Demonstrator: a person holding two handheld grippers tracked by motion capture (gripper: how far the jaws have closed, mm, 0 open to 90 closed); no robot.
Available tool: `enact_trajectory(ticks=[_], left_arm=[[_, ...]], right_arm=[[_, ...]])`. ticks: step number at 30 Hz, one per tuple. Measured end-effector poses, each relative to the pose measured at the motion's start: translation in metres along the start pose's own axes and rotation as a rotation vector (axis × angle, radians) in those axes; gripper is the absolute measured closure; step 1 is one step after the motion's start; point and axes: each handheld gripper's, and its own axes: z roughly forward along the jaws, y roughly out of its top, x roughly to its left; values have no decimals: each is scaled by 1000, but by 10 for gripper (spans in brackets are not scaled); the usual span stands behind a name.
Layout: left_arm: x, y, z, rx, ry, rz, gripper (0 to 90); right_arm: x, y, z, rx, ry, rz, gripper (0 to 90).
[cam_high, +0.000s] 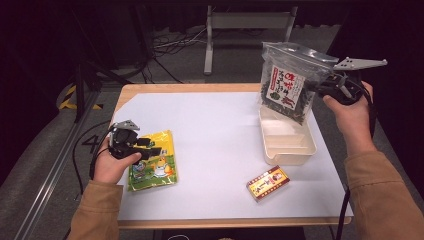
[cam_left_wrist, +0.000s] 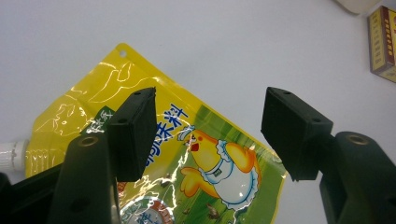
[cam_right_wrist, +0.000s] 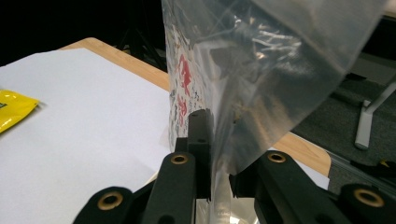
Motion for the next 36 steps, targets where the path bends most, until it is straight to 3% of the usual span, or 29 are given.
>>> enact_trajectory(ticks=[10, 14, 36], left_arm=[[1, -1, 0, 1, 0, -4, 367], [1, -1, 0, 1, 0, -5, 368], [3, -1, 1, 3, 1, -15, 366]], right_arm=[[-5, -6, 4, 14, -18, 15, 809], [-5, -6, 4, 42, -38, 11, 808], [-13, -27, 9, 66, -32, 70, 743]])
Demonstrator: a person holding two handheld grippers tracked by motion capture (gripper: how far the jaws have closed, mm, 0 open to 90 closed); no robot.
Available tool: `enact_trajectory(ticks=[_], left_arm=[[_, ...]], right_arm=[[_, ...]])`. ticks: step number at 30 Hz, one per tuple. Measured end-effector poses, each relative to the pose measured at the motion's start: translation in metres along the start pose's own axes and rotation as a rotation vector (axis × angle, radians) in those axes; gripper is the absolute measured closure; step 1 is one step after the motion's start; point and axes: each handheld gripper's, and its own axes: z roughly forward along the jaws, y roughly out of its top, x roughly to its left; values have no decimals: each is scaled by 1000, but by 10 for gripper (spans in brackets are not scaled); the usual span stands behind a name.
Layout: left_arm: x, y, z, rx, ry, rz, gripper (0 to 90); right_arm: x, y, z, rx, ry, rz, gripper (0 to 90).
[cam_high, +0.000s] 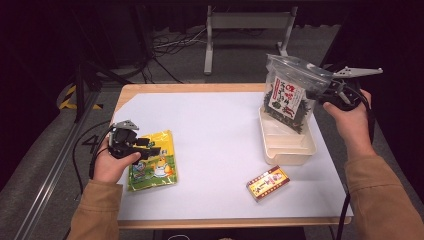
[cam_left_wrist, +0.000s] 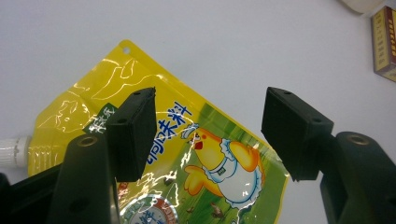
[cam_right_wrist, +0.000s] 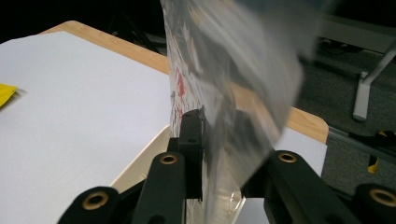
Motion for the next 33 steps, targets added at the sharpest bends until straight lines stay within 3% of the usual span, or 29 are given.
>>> enact_trajectory(ticks=[14, 20, 33], left_arm=[[4, 0, -1, -9, 13, -7, 342], [7, -2, -7, -22, 32, -14, 318], [13, -5, -20, -30, 99, -41, 287]], right_arm=[[-3, -13, -13, -24, 21, 71, 507], [0, -16, -21, -21, 11, 67, 477], [22, -26, -47, 13, 1, 31, 455]])
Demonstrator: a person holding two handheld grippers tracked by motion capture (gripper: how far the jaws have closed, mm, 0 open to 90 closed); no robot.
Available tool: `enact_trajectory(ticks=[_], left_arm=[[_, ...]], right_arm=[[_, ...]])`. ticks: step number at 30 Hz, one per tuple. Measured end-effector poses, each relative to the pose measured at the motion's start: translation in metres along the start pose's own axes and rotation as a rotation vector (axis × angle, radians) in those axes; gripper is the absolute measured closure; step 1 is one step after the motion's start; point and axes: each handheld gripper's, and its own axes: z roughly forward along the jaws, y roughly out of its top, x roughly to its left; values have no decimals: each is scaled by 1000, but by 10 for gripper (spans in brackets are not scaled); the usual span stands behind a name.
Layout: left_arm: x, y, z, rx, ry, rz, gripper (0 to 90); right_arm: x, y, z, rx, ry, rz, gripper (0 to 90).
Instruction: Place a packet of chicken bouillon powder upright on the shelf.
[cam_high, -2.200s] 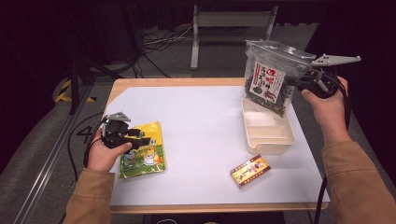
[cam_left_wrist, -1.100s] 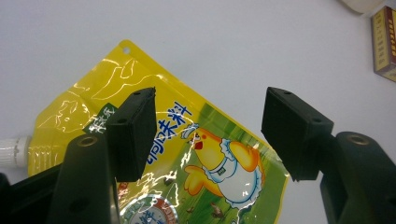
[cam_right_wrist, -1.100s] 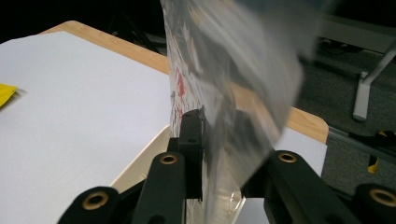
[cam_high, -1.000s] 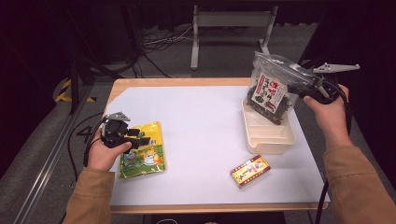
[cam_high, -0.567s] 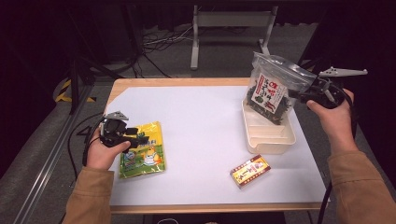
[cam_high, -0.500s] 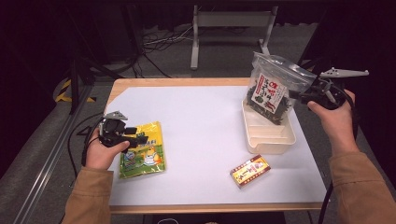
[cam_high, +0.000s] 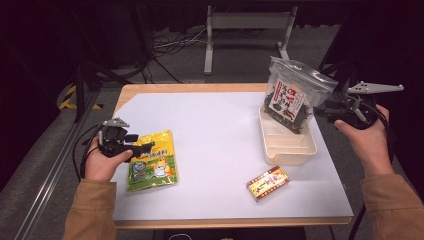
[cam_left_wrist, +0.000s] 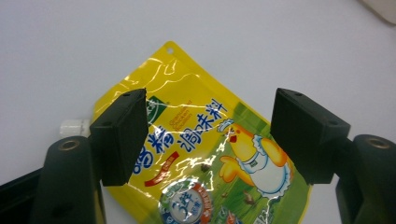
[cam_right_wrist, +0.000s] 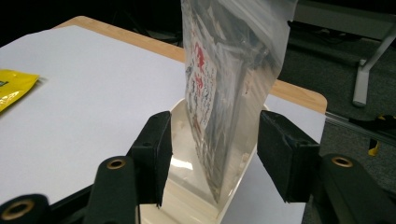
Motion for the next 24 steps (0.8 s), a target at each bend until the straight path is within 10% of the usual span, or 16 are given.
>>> enact_trajectory(ticks=[24], left_arm=[[21, -6, 2, 76, 75, -90, 242]], right_arm=[[61, -14, -14, -21, 179, -103, 427]])
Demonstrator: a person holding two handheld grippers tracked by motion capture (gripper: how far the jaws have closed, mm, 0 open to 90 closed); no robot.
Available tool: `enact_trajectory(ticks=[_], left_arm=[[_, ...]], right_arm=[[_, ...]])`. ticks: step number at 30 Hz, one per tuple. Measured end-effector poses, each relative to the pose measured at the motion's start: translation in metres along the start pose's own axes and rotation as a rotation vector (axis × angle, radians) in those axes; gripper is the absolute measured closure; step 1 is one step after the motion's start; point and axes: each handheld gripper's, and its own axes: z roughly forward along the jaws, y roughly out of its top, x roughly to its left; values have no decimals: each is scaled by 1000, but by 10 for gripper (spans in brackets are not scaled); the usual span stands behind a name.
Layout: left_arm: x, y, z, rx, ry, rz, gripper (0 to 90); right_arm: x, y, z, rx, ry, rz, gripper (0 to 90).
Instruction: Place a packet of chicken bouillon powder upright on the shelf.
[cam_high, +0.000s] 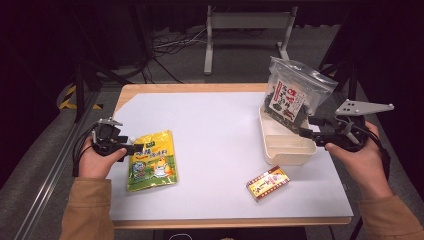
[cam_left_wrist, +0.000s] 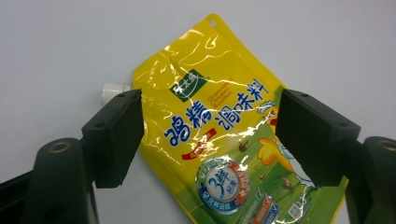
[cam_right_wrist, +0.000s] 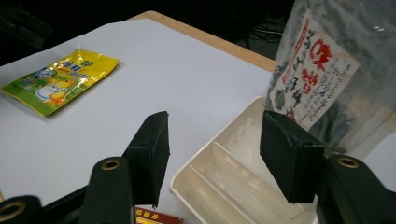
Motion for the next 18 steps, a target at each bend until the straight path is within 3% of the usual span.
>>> enact_trajectory(ticks=[5, 8, 13, 18], left_arm=[[6, 0, 6, 43, 32, -38, 226], [11, -2, 14, 67, 42, -81, 210], [16, -4, 23, 91, 49, -115, 202], [22, -9, 34, 130, 56, -152, 237]], right_arm=[[7, -2, 3, 6, 24, -12, 419], [14, -3, 6, 6, 42, -22, 410], [21, -5, 9, 6, 59, -40, 405], [27, -7, 13, 10, 77, -49, 401]])
